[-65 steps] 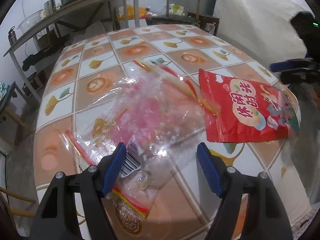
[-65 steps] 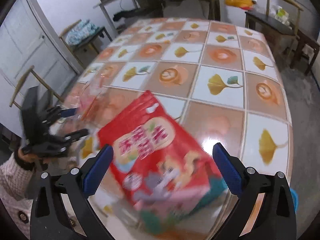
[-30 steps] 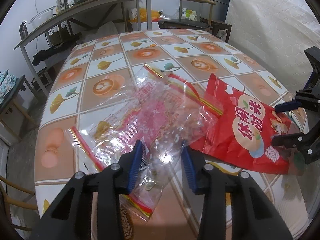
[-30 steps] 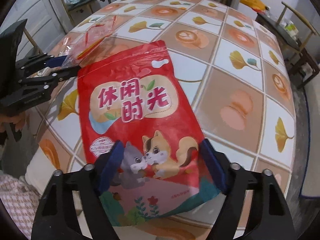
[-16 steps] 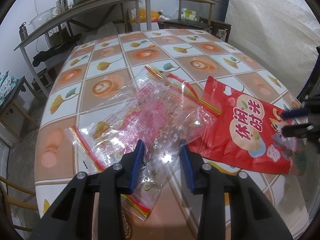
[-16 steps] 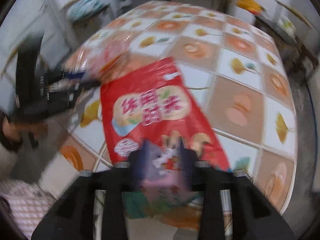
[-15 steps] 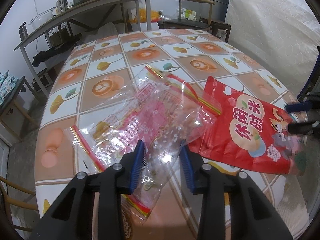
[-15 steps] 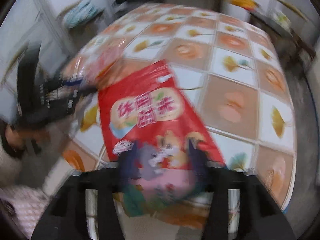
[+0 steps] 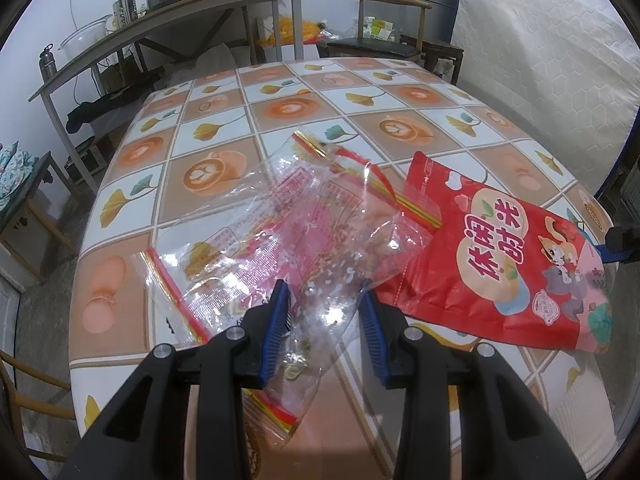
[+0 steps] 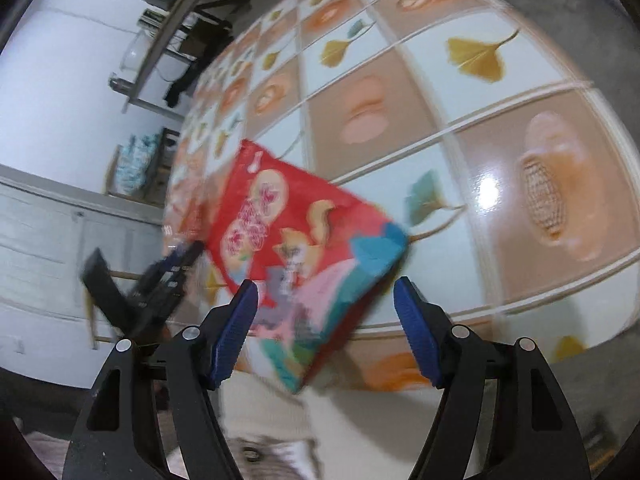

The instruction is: Collect trash

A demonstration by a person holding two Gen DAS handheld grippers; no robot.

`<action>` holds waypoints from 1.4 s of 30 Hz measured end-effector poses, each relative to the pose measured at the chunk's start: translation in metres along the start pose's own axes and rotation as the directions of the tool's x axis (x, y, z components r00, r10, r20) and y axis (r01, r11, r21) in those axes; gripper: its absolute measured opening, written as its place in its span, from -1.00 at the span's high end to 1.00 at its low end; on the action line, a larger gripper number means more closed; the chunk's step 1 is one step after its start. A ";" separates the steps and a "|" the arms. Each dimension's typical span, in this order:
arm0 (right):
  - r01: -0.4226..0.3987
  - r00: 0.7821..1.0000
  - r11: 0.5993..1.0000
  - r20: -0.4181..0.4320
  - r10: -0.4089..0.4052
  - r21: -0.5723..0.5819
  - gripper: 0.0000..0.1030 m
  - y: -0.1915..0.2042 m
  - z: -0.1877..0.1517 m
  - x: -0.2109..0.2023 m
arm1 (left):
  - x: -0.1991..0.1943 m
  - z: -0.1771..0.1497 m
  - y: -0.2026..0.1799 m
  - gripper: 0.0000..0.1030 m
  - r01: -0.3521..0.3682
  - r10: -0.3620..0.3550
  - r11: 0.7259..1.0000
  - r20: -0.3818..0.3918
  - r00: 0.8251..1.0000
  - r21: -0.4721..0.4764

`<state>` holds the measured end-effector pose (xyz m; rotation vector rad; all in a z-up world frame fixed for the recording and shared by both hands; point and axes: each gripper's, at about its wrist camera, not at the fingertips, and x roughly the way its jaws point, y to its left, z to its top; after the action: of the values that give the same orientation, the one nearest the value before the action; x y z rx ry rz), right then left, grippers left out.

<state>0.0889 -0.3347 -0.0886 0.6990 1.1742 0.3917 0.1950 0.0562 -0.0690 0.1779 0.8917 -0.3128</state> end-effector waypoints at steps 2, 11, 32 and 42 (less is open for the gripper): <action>-0.058 0.998 0.998 -0.008 0.058 0.031 -0.31 0.001 0.001 0.006 | 0.000 -0.001 -0.003 0.33 -0.003 0.003 1.000 0.000 1.000 0.007; -0.238 0.971 0.958 0.006 0.240 0.158 0.23 -0.004 0.004 0.021 | 0.000 -0.001 -0.011 0.34 0.004 -0.004 1.000 0.001 1.000 0.028; -0.154 0.977 0.983 0.162 0.137 0.102 0.90 0.004 0.009 -0.002 | -0.009 -0.003 -0.026 0.80 -0.083 0.076 0.989 0.061 0.995 0.119; -0.141 0.969 0.989 0.211 0.128 0.047 0.93 0.012 0.017 -0.011 | -0.024 0.004 -0.035 0.84 -0.139 0.120 0.977 0.124 0.985 0.164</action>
<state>0.1020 -0.3376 -0.0691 0.8558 0.9470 0.3876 0.1719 0.0272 -0.0485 0.3731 0.7365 -0.2750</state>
